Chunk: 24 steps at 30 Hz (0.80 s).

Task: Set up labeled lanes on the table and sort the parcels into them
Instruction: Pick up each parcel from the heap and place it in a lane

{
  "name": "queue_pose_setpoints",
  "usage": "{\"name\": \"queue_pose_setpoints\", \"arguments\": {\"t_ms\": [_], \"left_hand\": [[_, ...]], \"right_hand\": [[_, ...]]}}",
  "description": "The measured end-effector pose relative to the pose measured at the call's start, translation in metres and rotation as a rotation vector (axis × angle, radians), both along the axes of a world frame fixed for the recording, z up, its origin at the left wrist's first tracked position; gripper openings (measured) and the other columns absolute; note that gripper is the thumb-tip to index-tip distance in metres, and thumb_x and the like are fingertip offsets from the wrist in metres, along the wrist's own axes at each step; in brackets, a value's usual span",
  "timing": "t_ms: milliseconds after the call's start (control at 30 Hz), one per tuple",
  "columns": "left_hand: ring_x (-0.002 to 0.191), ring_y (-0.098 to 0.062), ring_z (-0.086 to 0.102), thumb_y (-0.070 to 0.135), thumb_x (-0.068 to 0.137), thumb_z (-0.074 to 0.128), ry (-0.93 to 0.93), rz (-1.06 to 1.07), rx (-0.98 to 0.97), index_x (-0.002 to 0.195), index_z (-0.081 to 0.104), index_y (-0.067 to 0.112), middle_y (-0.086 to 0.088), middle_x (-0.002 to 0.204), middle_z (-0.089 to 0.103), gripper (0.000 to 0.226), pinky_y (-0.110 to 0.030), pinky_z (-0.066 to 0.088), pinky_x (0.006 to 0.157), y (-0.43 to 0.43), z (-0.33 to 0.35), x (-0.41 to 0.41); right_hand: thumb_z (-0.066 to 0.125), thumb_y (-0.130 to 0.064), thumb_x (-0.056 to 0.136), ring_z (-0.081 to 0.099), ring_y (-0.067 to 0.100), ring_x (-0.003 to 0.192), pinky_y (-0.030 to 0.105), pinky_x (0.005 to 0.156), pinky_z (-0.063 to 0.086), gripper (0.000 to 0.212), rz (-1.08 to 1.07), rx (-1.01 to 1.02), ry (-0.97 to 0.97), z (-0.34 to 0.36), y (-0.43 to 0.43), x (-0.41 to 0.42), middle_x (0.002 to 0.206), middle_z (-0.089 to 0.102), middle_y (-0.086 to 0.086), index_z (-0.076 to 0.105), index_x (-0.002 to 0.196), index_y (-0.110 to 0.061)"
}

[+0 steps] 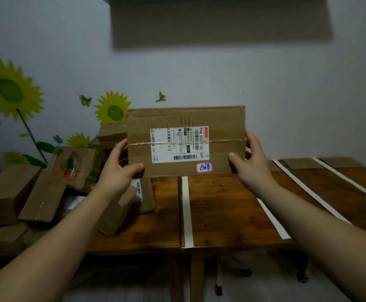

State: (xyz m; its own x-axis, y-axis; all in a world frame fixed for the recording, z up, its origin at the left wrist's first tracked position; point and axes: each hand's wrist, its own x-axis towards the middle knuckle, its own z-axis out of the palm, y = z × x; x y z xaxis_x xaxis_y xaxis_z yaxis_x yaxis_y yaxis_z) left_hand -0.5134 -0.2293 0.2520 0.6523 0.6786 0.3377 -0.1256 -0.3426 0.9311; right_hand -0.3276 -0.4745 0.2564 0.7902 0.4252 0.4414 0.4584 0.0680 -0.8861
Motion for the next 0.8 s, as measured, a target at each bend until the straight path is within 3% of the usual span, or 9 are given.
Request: {"name": "queue_pose_setpoints", "arguments": {"t_ms": [233, 400, 500, 533, 633, 733, 800], "left_hand": [[0.109, -0.014, 0.057, -0.004, 0.084, 0.061, -0.057, -0.071, -0.043, 0.142, 0.033, 0.03, -0.001, 0.134, 0.049, 0.073, -0.028, 0.052, 0.079, 0.003, 0.001, 0.006], [0.113, -0.015, 0.056, -0.001, 0.085, 0.061, -0.006, -0.123, -0.065, 0.142, 0.032, 0.035, 0.004, 0.128, 0.053, 0.073, -0.036, 0.051, 0.089, 0.006, -0.016, 0.032], [0.109, -0.009, 0.056, 0.008, 0.087, 0.062, 0.071, -0.091, -0.044, 0.143, 0.028, 0.04, 0.009, 0.127, 0.053, 0.073, -0.025, 0.053, 0.077, -0.002, -0.028, 0.062], [0.107, -0.01, 0.058, 0.012, 0.087, 0.062, 0.127, -0.076, -0.037, 0.144, 0.024, 0.039, 0.007, 0.126, 0.055, 0.073, -0.025, 0.053, 0.075, -0.007, -0.034, 0.075], [0.092, -0.014, 0.063, 0.026, 0.088, 0.062, 0.367, -0.088, -0.078, 0.143, 0.029, 0.032, 0.0, 0.117, 0.061, 0.064, -0.026, 0.053, 0.061, -0.031, -0.057, 0.116], [0.099, -0.017, 0.059, 0.028, 0.086, 0.063, 0.509, -0.074, -0.096, 0.14, 0.033, 0.027, -0.003, 0.128, 0.054, 0.062, -0.026, 0.051, 0.066, -0.062, -0.092, 0.162], [0.103, -0.017, 0.055, 0.023, 0.087, 0.064, 0.544, -0.082, -0.072, 0.141, 0.032, 0.023, -0.004, 0.133, 0.052, 0.064, -0.022, 0.049, 0.069, -0.08, -0.116, 0.193]], "right_hand": [[0.059, -0.014, 0.092, 0.044, -0.006, 0.101, 0.001, 0.058, 0.044, 0.063, -0.078, 0.003, -0.022, -0.005, 0.0, 0.002, 0.109, 0.038, -0.037, 0.029, 0.141, -0.043], [0.059, -0.016, 0.092, 0.039, 0.001, 0.116, 0.009, 0.073, 0.044, 0.066, -0.159, -0.049, -0.021, -0.023, -0.011, 0.014, 0.123, 0.039, -0.025, 0.025, 0.141, -0.046], [0.061, -0.017, 0.091, 0.042, 0.014, 0.129, 0.041, 0.099, 0.047, 0.073, -0.153, -0.152, 0.047, -0.033, -0.021, 0.037, 0.143, 0.039, -0.011, 0.017, 0.144, -0.043], [0.063, -0.018, 0.089, 0.042, 0.019, 0.13, 0.046, 0.1, 0.046, 0.076, -0.147, -0.208, 0.084, -0.035, -0.025, 0.048, 0.143, 0.041, -0.006, 0.017, 0.144, -0.042], [0.065, -0.021, 0.087, 0.05, 0.023, 0.12, 0.039, 0.089, 0.049, 0.071, -0.15, -0.398, 0.169, -0.05, -0.04, 0.087, 0.134, 0.049, -0.002, 0.023, 0.142, -0.038], [0.06, -0.035, 0.089, 0.052, 0.015, 0.099, 0.034, 0.079, 0.047, 0.06, -0.138, -0.601, 0.202, -0.081, -0.06, 0.126, 0.135, 0.048, 0.002, 0.031, 0.142, -0.032], [0.059, -0.045, 0.088, 0.051, 0.02, 0.107, 0.033, 0.08, 0.043, 0.063, -0.113, -0.693, 0.206, -0.108, -0.072, 0.151, 0.137, 0.042, 0.004, 0.028, 0.141, -0.036]]}}
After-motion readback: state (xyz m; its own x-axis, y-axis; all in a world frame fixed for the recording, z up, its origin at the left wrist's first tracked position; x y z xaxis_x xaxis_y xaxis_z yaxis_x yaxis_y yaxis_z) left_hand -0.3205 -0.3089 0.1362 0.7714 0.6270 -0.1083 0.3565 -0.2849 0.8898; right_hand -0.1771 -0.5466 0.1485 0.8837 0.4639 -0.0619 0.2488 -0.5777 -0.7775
